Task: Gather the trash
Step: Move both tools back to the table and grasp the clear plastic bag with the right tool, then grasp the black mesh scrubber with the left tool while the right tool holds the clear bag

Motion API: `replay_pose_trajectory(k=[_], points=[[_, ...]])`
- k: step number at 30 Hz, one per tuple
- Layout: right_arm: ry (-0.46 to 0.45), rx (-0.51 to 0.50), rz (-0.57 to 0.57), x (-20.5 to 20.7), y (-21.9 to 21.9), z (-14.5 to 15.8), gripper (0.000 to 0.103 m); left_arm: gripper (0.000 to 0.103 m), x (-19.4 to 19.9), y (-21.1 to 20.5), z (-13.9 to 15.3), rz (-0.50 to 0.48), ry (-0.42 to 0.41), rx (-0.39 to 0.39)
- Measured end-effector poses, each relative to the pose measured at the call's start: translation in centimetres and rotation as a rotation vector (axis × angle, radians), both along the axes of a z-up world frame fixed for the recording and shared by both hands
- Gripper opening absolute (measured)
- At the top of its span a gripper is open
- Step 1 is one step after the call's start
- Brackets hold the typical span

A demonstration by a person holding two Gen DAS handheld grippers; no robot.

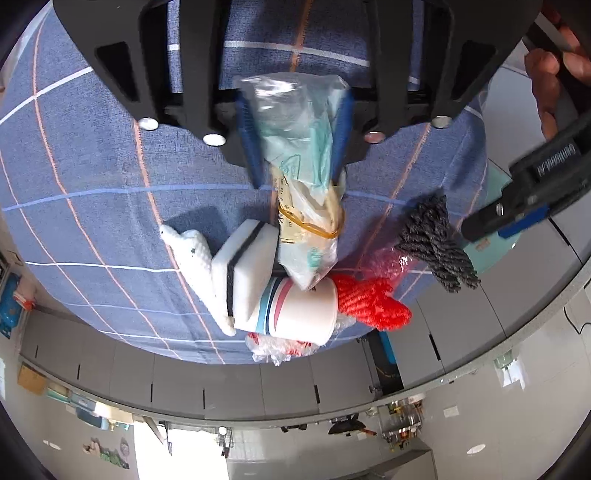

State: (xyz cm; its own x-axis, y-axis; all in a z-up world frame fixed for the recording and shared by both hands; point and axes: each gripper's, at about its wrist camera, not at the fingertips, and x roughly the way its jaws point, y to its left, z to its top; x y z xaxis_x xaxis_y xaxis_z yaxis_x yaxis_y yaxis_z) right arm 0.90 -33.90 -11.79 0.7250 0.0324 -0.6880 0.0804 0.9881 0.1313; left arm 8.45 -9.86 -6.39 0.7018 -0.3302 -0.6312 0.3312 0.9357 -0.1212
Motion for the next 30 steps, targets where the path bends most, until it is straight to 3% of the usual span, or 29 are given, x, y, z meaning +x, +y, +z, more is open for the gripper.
replay_pose_trajectory(k=[6, 12, 15, 19, 30], points=[[-0.039, 0.05, -0.005, -1.1, -0.1, 0.5, 0.024, 0.072, 1.0, -1.9, -0.1, 0.018, 0.019, -0.012], [-0.099, 0.045, -0.01, -2.5, 0.6, 1.5, 0.023, 0.049, 2.4, -3.2, -1.4, 0.038, 0.077, -0.024], [-0.107, 0.046, -0.011, -2.6, 0.8, 1.7, 0.023, 0.028, 2.5, -3.0, -2.1, 0.016, 0.093, -0.032], [-0.145, 0.044, -0.021, -3.2, 1.0, 2.3, 0.023, 0.018, 1.7, -2.3, -1.9, -0.02, 0.068, -0.043], [-0.244, 0.009, -0.049, -4.6, 1.8, 4.3, 0.023, 0.015, -1.7, 0.5, 0.0, -0.073, -0.049, -0.002]])
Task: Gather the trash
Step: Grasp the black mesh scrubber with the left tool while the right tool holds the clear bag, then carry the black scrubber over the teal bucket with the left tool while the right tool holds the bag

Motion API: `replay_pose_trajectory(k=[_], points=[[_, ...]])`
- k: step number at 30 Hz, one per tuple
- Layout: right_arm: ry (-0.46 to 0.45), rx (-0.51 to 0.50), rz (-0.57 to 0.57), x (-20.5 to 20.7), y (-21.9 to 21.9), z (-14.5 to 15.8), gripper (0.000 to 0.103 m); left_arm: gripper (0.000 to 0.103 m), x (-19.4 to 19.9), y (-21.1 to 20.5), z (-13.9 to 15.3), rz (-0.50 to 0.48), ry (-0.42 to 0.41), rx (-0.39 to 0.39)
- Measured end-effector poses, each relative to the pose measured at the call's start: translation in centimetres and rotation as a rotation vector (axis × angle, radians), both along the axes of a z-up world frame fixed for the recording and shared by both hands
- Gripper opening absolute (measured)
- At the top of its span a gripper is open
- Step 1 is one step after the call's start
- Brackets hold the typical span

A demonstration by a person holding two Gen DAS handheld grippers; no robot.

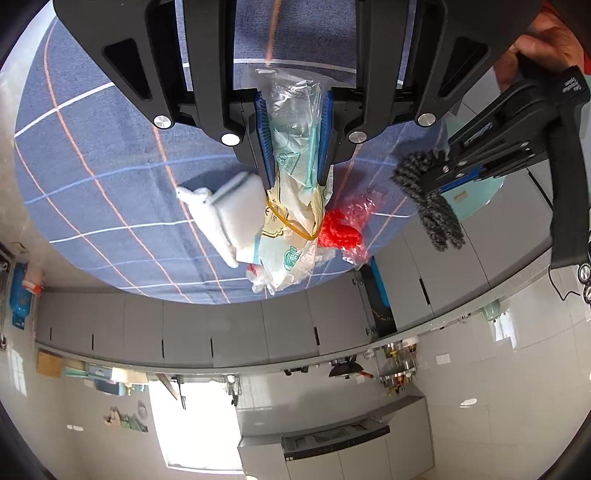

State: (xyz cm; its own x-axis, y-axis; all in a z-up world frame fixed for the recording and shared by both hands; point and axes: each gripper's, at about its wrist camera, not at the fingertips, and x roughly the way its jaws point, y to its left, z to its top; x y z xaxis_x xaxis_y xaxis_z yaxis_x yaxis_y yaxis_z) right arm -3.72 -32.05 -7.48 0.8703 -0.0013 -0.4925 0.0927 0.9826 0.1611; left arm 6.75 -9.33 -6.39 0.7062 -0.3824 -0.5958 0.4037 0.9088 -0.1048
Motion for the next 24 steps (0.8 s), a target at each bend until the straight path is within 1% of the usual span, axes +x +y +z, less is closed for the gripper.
replay_pose_trajectory(k=[5, 10, 18, 24], points=[[-0.006, -0.017, 0.018, 0.1, 0.8, 0.3, 0.023, 0.015, -0.5, 1.2, 0.3, 0.03, -0.002, 0.034], [-0.027, -0.029, 0.032, 0.0, 1.5, 1.0, 0.023, 0.015, -1.0, 2.0, 0.8, 0.051, -0.023, 0.074], [-0.062, -0.067, 0.072, 0.2, 3.6, 2.4, 0.023, 0.015, -1.4, 3.9, 2.1, 0.081, -0.059, 0.079], [-0.059, -0.081, 0.112, 1.2, 5.3, 2.9, 0.023, 0.015, -0.9, 6.0, 2.3, 0.121, -0.052, 0.071]])
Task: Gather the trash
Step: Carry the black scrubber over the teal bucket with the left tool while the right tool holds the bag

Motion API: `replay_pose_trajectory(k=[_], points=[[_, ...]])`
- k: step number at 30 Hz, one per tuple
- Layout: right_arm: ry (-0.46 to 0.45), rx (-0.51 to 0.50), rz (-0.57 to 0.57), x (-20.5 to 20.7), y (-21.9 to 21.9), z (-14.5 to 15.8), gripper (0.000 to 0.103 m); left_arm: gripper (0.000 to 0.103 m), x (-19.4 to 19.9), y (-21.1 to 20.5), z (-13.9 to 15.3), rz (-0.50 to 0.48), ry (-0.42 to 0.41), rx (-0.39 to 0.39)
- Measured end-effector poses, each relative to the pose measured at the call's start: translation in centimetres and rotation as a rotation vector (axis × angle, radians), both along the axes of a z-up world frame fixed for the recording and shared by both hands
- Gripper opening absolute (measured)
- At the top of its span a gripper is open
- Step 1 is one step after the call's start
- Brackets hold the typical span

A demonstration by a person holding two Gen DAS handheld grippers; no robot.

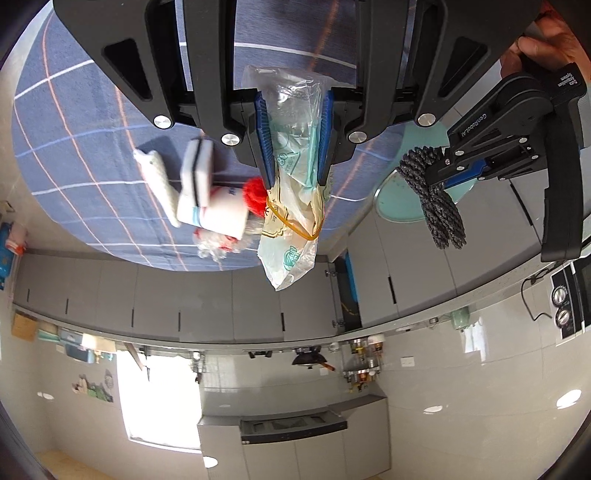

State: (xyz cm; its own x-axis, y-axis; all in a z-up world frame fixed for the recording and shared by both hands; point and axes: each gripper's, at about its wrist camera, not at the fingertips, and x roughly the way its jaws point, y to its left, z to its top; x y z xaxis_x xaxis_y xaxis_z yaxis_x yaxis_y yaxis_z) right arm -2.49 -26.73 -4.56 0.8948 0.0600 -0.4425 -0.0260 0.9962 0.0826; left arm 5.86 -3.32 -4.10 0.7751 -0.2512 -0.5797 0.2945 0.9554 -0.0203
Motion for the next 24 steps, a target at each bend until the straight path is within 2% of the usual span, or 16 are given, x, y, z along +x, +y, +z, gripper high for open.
replay_pose_trajectory(k=[12, 24], points=[[-0.004, -0.023, 0.089, 2.6, 3.3, 1.0, 0.023, 0.015, 2.4, 3.4, 0.5, 0.075, 0.026, 0.004], [0.016, -0.004, 0.173, 6.2, 7.8, 1.7, 0.023, 0.015, 6.3, 7.3, 2.5, 0.11, 0.036, 0.06]])
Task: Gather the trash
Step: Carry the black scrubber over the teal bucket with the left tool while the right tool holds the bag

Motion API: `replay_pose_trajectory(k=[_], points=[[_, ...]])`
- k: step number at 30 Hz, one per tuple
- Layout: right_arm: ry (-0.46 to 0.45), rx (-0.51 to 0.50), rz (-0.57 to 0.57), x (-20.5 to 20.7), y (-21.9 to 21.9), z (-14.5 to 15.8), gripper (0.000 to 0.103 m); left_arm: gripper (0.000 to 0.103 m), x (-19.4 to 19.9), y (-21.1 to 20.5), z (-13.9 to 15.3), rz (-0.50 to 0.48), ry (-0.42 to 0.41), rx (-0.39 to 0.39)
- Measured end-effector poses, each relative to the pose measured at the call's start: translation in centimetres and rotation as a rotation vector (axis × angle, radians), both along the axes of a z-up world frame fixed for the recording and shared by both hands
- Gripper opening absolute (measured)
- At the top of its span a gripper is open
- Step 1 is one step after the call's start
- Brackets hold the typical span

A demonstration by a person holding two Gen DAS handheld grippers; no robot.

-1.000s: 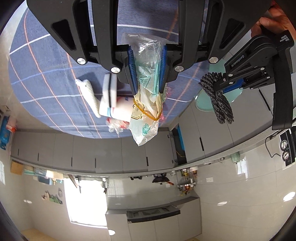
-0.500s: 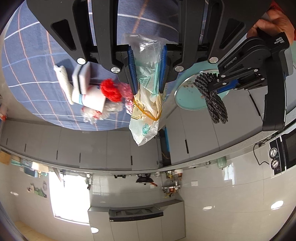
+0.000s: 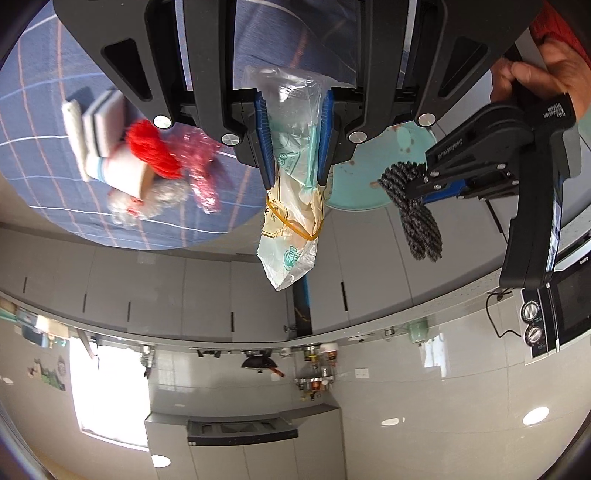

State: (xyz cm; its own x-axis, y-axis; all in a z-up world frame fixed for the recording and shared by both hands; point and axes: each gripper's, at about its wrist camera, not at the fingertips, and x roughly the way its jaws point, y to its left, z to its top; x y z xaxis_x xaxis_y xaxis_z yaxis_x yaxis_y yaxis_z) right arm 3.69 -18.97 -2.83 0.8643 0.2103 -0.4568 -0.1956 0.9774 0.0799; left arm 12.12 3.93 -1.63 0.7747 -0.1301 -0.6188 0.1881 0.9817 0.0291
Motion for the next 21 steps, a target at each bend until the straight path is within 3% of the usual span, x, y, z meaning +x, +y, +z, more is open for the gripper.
replay_pose_trajectory(k=[4, 21], points=[[0.011, 0.009, 0.02, 1.2, 1.8, 0.1, 0.023, 0.015, 0.8, 0.9, 0.4, -0.001, -0.018, 0.048], [0.077, 0.013, 0.079, 5.8, 6.8, -0.9, 0.024, 0.015, 4.0, 4.7, -3.8, 0.012, 0.118, -0.01]])
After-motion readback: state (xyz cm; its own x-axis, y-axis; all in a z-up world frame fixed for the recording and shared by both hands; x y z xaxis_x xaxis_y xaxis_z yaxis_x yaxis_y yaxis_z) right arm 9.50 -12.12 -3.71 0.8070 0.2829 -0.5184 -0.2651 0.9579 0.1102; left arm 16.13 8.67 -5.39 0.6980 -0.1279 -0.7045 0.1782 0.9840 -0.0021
